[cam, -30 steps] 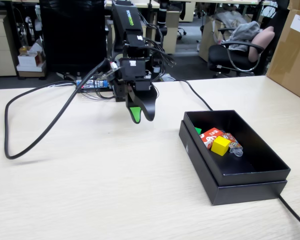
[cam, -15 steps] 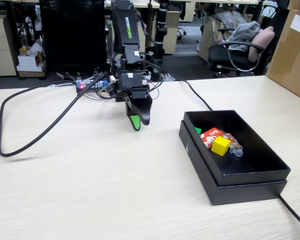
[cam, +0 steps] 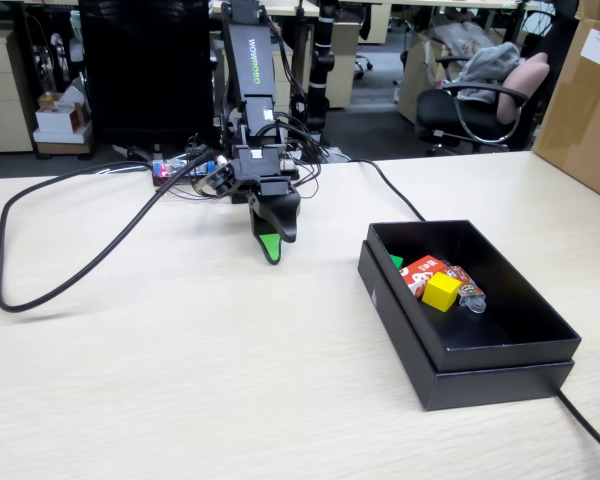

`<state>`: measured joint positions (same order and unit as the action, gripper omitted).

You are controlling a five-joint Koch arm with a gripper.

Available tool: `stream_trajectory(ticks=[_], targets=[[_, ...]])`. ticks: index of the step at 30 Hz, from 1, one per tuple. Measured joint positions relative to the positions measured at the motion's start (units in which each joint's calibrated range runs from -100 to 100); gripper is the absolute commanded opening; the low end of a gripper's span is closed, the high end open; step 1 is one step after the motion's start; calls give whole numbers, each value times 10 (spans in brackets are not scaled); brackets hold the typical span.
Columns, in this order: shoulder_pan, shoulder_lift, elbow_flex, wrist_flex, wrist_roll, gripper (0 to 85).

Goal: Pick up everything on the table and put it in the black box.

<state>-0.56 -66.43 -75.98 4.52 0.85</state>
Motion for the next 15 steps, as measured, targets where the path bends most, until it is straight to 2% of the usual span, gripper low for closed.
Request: stream_trajectory(ticks=[5,15], targets=[[-2,4,-8,12,0,496],[-3,35,-49,109,0,491]])
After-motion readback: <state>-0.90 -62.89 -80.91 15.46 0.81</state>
